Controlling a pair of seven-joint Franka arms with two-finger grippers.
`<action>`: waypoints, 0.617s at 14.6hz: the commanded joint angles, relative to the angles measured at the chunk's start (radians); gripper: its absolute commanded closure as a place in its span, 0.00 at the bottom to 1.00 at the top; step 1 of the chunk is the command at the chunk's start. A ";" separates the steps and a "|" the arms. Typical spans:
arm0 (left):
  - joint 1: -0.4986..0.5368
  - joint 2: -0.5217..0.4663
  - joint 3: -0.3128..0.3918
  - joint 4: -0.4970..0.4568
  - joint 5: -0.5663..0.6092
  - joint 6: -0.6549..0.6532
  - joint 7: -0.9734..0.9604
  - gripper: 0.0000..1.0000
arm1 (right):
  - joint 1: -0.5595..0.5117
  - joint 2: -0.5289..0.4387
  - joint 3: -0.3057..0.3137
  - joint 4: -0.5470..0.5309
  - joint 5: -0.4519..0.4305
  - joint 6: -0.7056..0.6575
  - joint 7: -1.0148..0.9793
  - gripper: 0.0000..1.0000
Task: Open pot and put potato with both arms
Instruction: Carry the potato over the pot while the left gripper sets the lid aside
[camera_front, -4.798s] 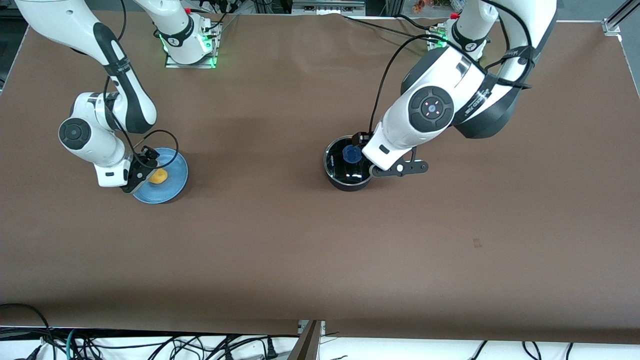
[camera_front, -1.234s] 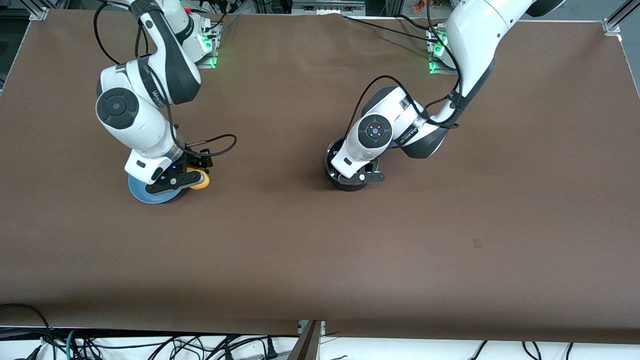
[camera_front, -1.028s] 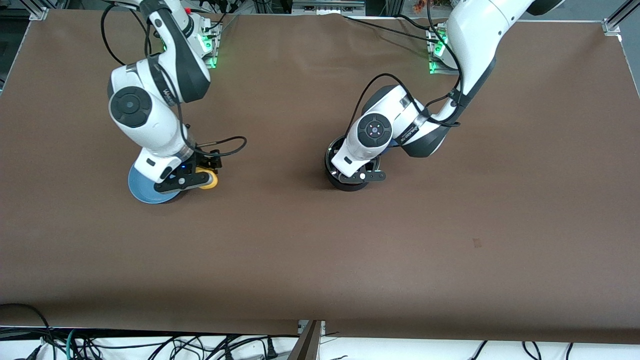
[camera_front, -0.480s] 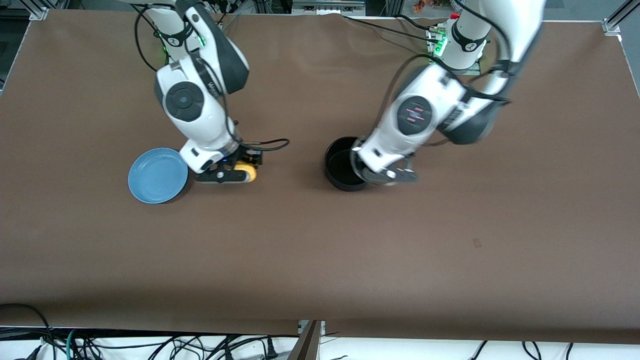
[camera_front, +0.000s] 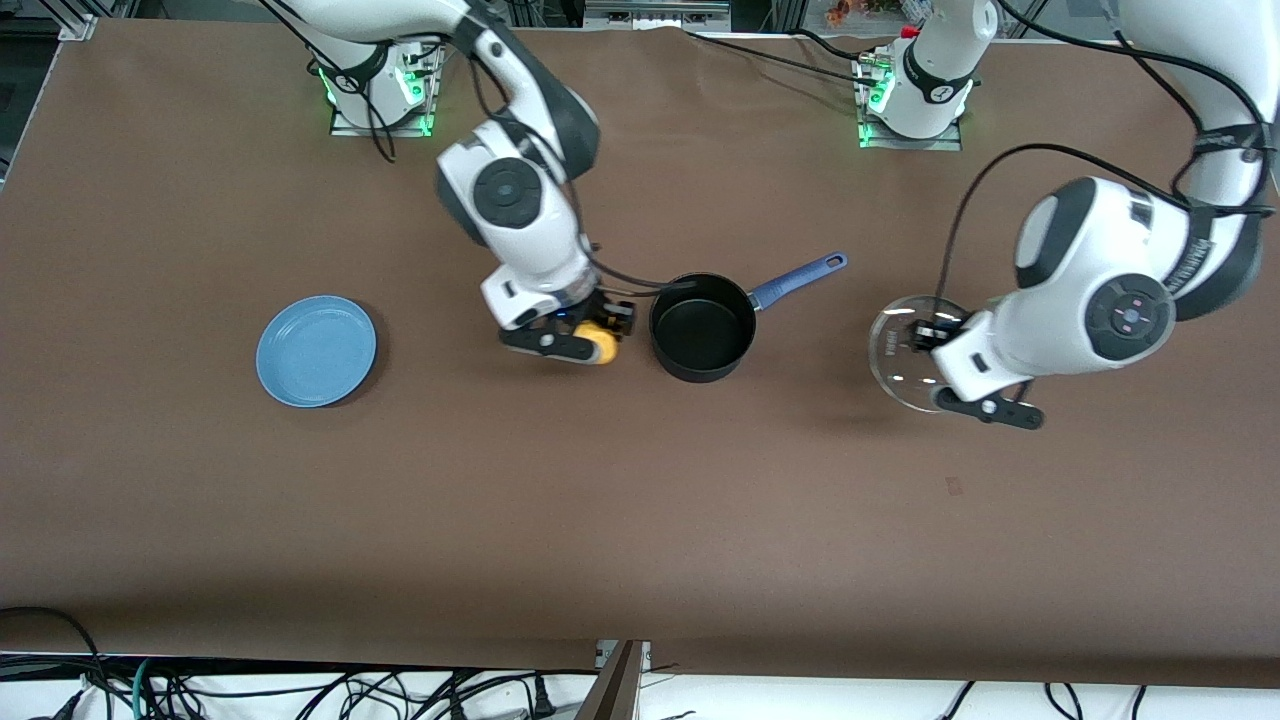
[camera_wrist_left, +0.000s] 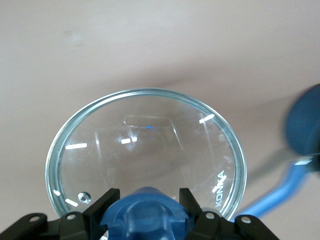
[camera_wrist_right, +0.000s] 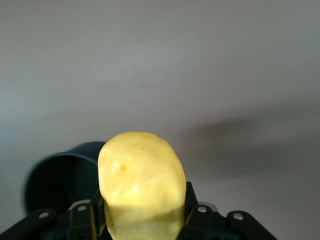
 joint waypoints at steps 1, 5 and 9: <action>0.063 0.075 -0.016 -0.006 0.081 0.052 0.062 1.00 | 0.067 0.117 -0.008 0.145 0.005 0.060 0.113 0.59; 0.074 0.210 -0.004 0.008 0.186 0.150 0.066 1.00 | 0.126 0.207 -0.008 0.193 0.008 0.165 0.119 0.59; 0.074 0.281 0.033 0.010 0.192 0.259 0.071 1.00 | 0.166 0.265 -0.008 0.193 0.010 0.224 0.119 0.59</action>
